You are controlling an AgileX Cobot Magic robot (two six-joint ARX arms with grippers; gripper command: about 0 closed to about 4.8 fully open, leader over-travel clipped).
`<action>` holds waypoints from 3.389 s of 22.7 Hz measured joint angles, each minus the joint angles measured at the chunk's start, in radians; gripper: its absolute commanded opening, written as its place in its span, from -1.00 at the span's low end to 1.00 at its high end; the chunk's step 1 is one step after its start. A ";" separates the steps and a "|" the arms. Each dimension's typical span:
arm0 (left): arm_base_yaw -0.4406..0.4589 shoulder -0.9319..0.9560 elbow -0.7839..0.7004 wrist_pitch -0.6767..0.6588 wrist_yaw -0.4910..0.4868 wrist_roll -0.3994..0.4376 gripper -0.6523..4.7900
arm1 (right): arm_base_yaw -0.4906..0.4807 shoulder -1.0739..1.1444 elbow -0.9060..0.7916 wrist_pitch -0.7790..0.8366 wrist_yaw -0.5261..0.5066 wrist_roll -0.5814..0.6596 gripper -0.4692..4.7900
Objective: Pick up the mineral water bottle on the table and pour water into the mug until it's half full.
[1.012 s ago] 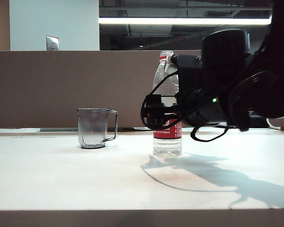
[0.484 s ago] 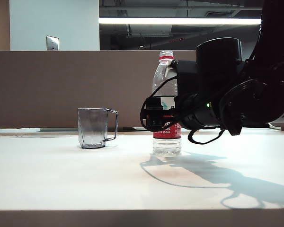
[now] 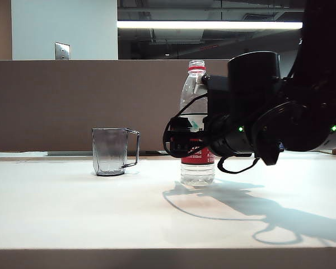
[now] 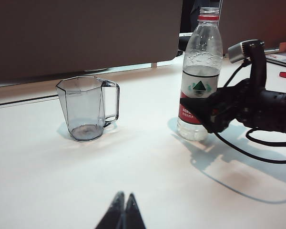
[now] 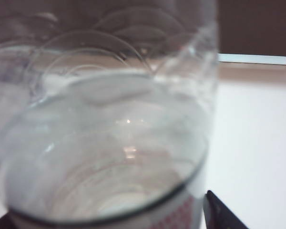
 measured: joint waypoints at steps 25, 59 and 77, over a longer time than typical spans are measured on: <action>0.000 0.000 0.000 0.000 0.000 0.000 -0.78 | -0.014 0.003 0.015 0.000 0.003 0.002 0.37; 0.000 0.000 0.000 -0.001 0.000 0.000 -0.78 | -0.053 0.053 0.476 -0.422 -0.071 -0.680 0.37; 0.000 0.000 0.000 0.000 0.000 0.000 -0.78 | -0.066 0.176 0.682 -0.526 -0.139 -0.935 0.37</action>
